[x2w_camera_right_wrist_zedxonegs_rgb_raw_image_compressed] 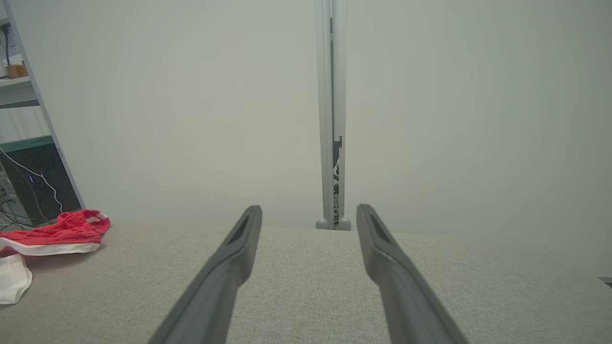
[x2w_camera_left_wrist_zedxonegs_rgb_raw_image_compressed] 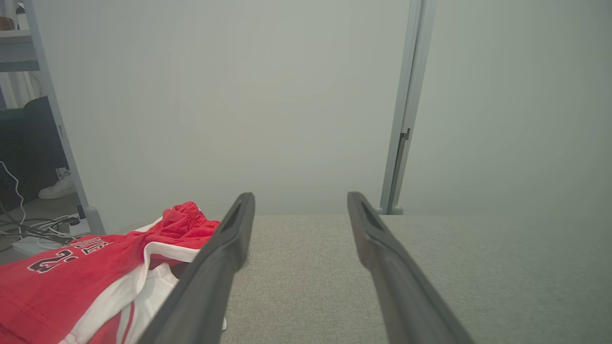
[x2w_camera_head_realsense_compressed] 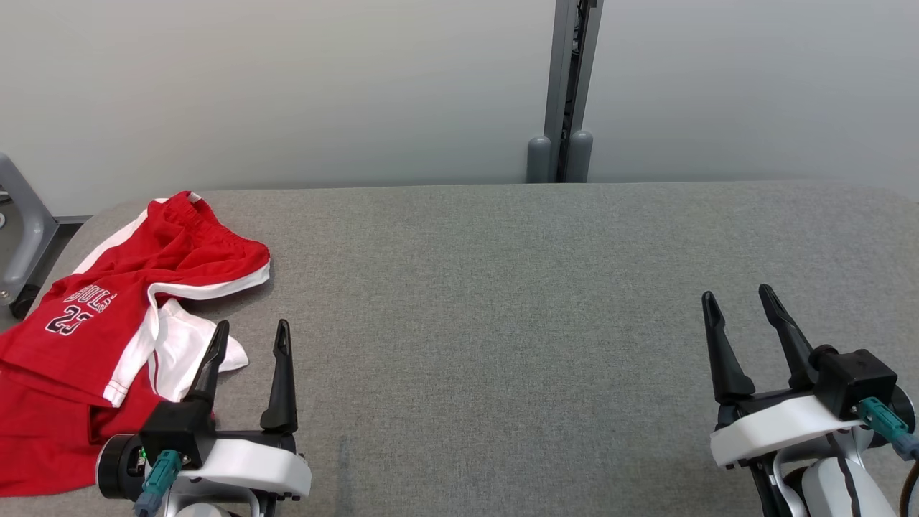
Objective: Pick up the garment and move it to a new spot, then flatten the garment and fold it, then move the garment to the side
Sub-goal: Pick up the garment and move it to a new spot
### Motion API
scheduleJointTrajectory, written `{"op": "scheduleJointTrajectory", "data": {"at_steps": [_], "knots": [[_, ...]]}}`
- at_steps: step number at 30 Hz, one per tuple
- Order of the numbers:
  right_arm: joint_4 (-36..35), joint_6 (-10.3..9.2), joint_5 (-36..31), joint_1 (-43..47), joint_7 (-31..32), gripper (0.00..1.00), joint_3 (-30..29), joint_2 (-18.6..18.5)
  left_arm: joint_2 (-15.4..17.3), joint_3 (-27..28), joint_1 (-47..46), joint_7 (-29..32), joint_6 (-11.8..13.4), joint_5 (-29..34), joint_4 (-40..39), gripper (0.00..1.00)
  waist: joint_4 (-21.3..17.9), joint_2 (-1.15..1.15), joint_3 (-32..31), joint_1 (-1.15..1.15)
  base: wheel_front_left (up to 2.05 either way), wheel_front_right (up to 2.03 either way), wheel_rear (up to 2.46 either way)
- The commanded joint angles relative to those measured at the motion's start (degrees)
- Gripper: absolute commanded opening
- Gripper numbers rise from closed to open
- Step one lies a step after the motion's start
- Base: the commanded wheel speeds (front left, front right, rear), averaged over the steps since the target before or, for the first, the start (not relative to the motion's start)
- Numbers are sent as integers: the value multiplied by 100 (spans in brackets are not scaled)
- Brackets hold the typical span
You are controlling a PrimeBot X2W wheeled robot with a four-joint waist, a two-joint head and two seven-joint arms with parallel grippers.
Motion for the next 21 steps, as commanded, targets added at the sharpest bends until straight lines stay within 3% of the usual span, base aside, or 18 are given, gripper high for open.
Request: {"op": "scheduleJointTrajectory", "data": {"at_steps": [1, 21], "knots": [[31, 13, 16, -10, -47, 100, -10, -54, 26, 4, -18, -15, 7, -15, 8, 100, -1, 0, -1, 0, 0, 0, 0], [60, 13, 54, 38, -47, 100, 9, -13, 27, 18, -25, -15, 15, -44, 83, 100, 230, 0, -39, 0, 0, 0, 0]]}}
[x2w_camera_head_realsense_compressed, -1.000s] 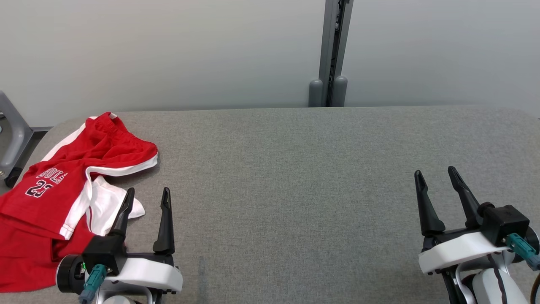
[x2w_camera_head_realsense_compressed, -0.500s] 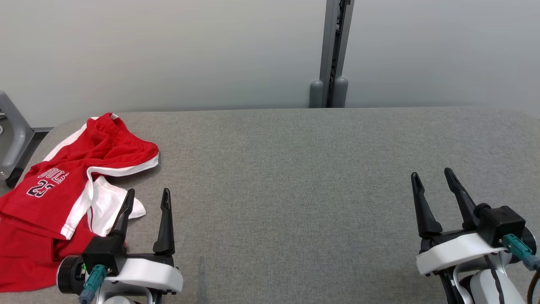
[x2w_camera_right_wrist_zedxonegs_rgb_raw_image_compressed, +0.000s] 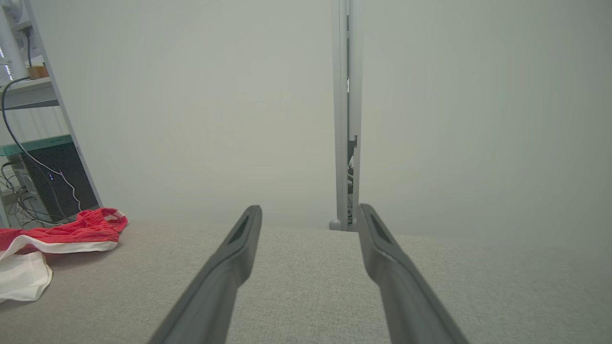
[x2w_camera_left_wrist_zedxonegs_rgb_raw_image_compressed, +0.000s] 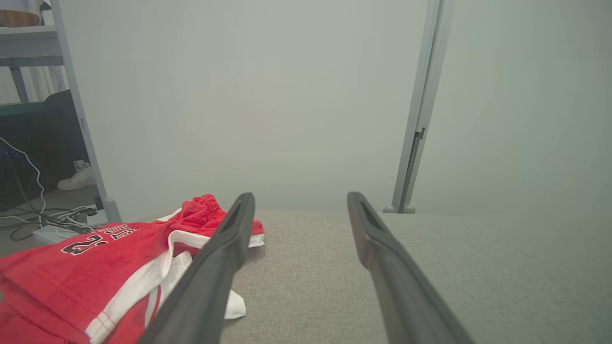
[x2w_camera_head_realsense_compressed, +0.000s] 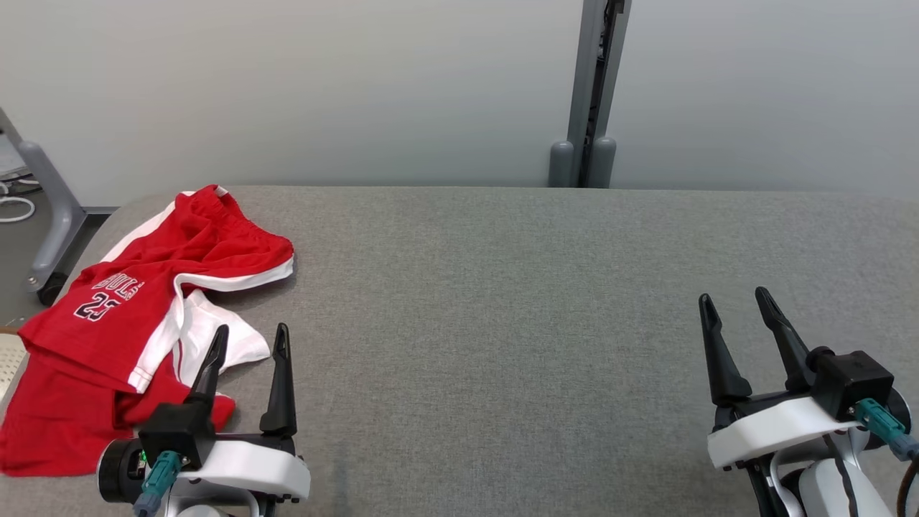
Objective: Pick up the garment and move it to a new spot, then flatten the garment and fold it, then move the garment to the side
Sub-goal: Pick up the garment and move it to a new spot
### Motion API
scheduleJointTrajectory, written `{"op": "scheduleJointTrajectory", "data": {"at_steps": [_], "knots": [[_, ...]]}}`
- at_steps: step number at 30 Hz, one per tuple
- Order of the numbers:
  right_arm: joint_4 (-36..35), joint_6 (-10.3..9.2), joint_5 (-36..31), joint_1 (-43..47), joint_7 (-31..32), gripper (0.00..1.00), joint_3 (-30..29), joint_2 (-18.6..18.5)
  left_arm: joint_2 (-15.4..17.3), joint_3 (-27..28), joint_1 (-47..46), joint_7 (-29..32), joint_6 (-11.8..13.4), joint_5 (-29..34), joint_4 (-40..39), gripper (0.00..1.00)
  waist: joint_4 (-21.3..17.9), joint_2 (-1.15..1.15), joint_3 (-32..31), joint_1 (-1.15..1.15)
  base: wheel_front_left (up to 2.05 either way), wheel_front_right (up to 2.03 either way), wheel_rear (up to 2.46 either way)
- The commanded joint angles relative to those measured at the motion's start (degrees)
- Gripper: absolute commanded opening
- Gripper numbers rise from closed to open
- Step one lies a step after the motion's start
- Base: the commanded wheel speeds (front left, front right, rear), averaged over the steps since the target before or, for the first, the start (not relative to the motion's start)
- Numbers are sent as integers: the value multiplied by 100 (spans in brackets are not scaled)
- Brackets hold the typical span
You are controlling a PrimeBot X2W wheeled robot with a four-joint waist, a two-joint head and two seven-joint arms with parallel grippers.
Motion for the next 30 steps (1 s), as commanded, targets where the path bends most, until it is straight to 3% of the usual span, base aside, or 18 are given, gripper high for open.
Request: {"op": "scheduleJointTrajectory", "data": {"at_steps": [1, 10, 30], "knots": [[21, 13, 14, 41, -45, 100, -16, -20, 26, 18, -26, -15, 11, 7, -4, 100, 41, 0, -11, 0, 0, 0, 0], [36, 13, 81, 61, -40, 100, 69, -13, 26, 43, 15, -15, 31, 3, 31, 100, 460, 0, -49, 0, 0, 0, 0], [105, 13, 267, 170, -40, 100, 152, 68, 25, 211, 153, -15, -30, 51, 91, 100, 1809, 0, -196, 0, 0, 0, 0]]}}
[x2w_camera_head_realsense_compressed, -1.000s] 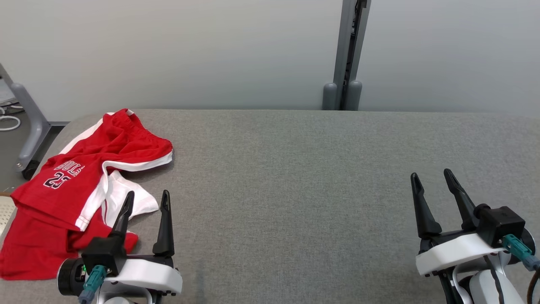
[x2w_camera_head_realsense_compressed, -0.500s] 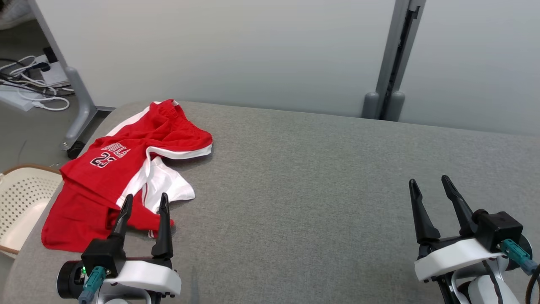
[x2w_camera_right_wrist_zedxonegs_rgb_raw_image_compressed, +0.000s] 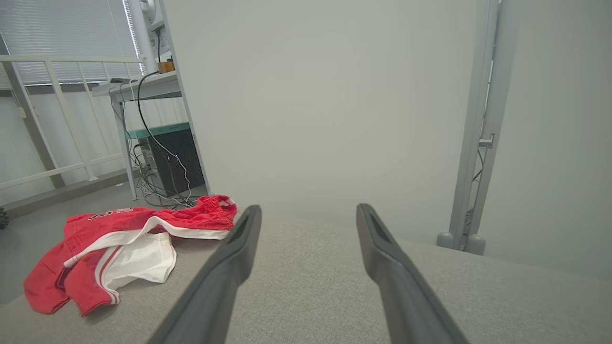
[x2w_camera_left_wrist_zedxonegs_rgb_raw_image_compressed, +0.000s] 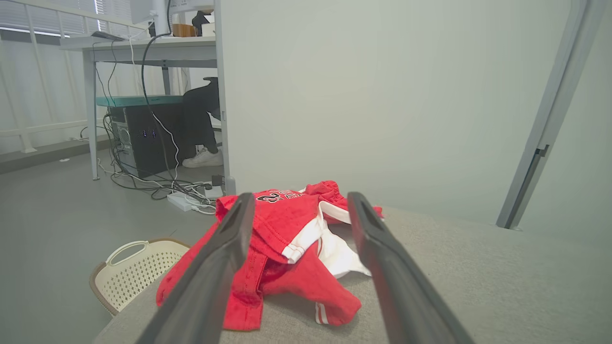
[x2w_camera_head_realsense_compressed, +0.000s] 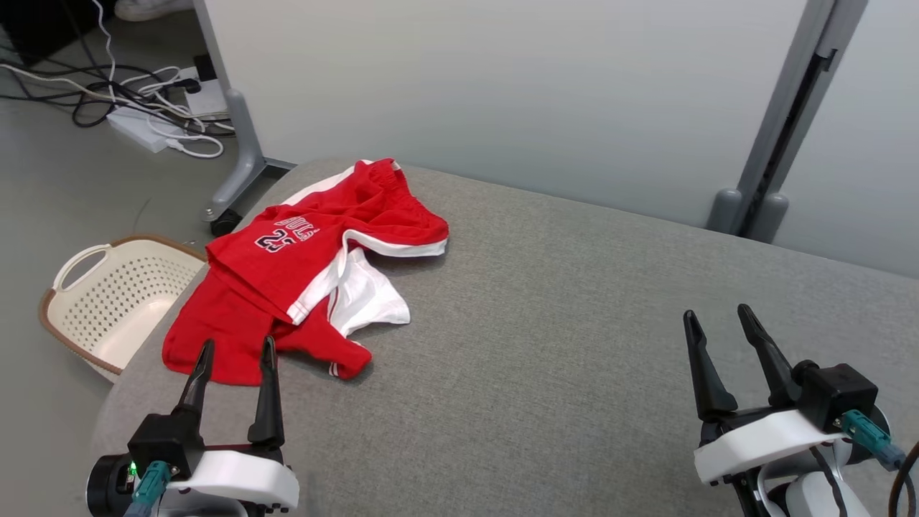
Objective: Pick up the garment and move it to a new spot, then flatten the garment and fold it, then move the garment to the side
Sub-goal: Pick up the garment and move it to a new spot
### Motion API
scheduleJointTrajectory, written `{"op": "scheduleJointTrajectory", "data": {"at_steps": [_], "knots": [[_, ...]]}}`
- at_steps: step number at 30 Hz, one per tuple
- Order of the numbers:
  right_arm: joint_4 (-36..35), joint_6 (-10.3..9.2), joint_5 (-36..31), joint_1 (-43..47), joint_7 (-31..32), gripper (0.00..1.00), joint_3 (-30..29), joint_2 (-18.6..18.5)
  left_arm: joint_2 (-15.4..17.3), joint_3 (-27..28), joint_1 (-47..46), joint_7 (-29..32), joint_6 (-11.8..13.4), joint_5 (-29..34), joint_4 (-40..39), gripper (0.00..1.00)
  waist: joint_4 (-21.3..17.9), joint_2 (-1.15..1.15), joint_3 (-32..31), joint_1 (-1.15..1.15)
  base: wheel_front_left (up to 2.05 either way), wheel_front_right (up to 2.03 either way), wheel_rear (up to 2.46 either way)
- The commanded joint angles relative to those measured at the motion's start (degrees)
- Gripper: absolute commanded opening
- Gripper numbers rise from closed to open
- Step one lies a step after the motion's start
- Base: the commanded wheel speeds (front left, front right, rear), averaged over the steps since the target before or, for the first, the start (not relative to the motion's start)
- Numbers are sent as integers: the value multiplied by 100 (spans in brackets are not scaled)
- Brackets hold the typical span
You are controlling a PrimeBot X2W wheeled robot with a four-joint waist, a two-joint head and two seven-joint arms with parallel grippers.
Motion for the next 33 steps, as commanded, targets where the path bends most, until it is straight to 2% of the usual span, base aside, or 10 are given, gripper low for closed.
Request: {"op": "scheduleJointTrajectory", "data": {"at_steps": [1, 11, 18, 27, 33], "knots": [[13, 13, 40, 61, -34, 100, -4, -4, 25, 29, 44, -15, 5, 17, 14, 100, 177, 0, -9, 0, 0, 0, 0], [38, 13, 135, 46, -34, 100, 74, 14, 23, 98, 37, -15, -82, 90, 74, 100, 663, 0, -6, 0, 0, 0, 0], [57, 13, 152, 49, -34, 100, 132, 22, 24, 131, 57, -15, -103, 113, 87, 100, 800, 0, 0, 0, 0, 0, 0], [119, 13, 183, 16, -34, 100, 240, 26, 23, 191, 38, -15, -79, 19, 19, 100, 756, 0, -19, 0, 0, 0, 0], [126, 13, 236, -52, -34, 100, 370, 6, 93, 172, -133, -15, -279, -113, 150, 100, 560, 0, 18, 0, 0, 0, 0]]}}
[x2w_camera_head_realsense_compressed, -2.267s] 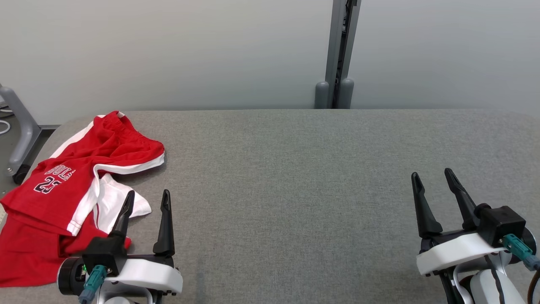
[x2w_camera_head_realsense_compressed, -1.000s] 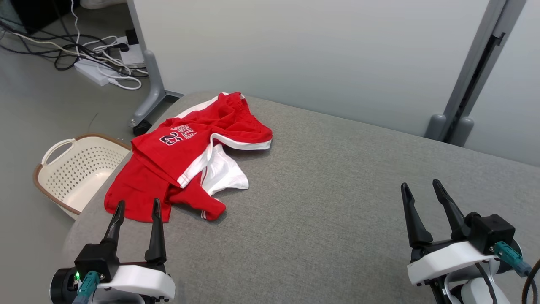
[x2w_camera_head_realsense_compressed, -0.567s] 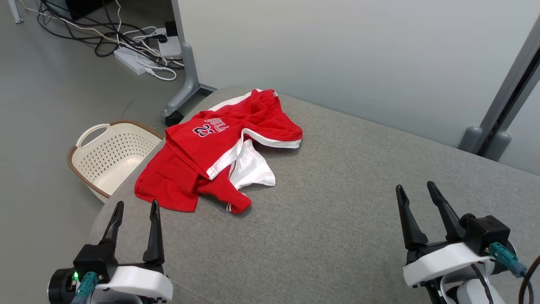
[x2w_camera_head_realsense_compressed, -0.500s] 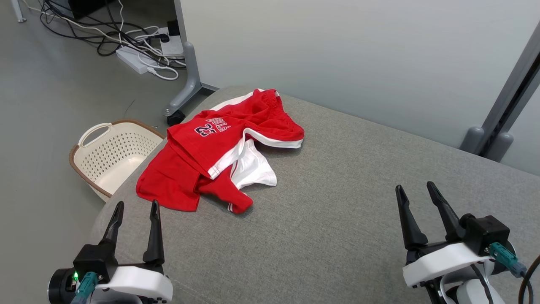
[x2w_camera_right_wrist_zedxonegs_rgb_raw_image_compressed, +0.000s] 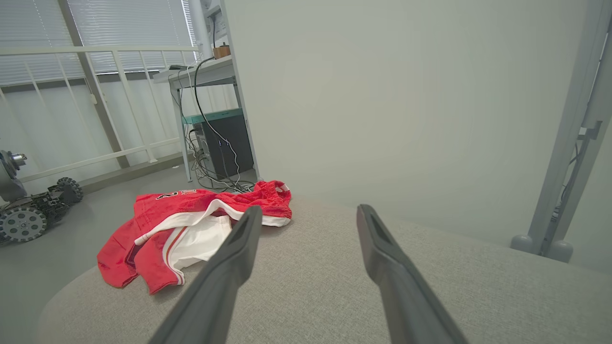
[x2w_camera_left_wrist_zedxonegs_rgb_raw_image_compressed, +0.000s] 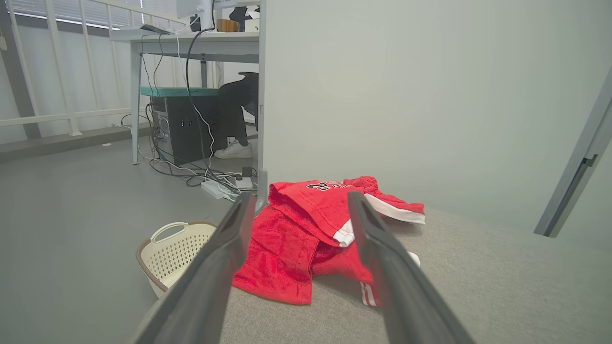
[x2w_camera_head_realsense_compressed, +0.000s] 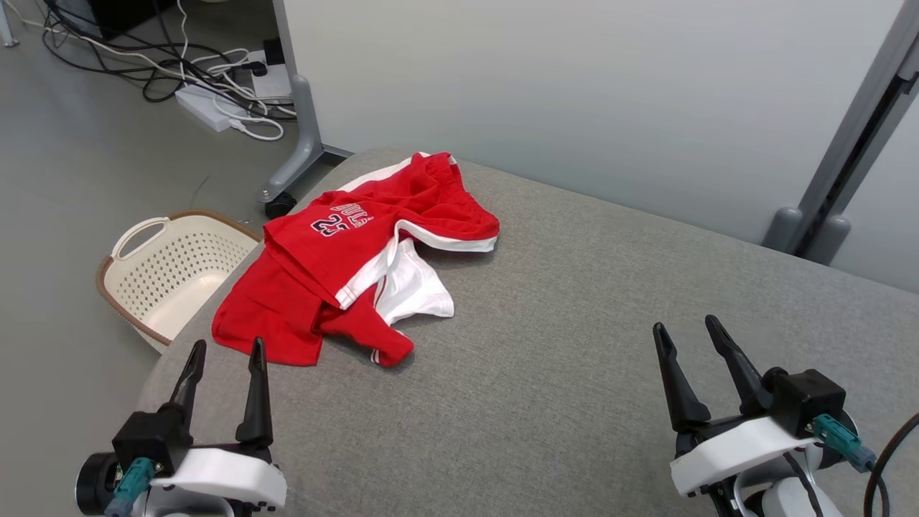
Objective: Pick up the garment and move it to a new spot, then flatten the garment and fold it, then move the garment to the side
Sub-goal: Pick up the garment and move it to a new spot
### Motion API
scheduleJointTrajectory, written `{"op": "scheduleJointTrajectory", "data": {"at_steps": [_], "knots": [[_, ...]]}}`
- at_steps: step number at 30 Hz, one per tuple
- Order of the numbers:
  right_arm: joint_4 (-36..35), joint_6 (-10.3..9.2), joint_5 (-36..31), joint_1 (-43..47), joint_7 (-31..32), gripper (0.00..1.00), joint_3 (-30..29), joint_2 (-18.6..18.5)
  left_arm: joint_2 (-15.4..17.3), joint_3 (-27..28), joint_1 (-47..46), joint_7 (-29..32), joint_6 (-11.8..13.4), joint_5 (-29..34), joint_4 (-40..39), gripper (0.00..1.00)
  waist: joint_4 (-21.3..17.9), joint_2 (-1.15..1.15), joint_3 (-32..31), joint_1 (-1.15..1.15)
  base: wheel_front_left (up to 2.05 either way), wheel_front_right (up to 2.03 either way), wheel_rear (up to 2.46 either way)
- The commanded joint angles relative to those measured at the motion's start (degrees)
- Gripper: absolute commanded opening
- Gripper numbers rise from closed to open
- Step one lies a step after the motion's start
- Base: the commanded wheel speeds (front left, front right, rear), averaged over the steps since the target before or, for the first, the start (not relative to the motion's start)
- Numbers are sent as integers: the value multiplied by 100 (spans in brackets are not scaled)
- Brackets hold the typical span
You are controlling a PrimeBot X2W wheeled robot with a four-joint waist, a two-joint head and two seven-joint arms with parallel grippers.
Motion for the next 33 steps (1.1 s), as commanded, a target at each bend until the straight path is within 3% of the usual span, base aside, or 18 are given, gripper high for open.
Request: {"op": "scheduleJointTrajectory", "data": {"at_steps": [1, 7, 19, 28, 29, 33], "knots": [[-11, 13, 59, -54, -34, 100, -13, -39, 68, 1, -175, -9, -70, -36, 15, 100, -96, 0, 32, 0, 0, 0, 0], [9, 13, 126, -76, -34, 100, -5, -55, 365, -41, -686, 443, -283, -130, -32, 100, -432, 0, 132, 0, 0, 0, 0], [-36, 13, 315, -366, -34, 100, 257, -111, 1258, -197, -2361, 2071, -578, -450, -59, 100, -1248, 0, 552, 0, 0, 0, 0], [-300, 13, 586, -732, -33, 100, 430, -227, 1684, -102, -3394, 2997, -640, -1055, 506, 100, -1895, 0, 1050, 0, 0, 0, 0], [-558, 13, 634, -957, -33, 100, 545, -283, 1914, -118, -3789, 3314, -654, -1329, 909, 100, -2238, 0, 1335, 0, 0, 0, 0], [-868, 13, 660, -1181, -34, 100, 658, -354, 2102, -66, -4124, 3567, -659, -1569, 1421, 100, -2568, 0, 1631, 0, 0, 0, 0]]}}
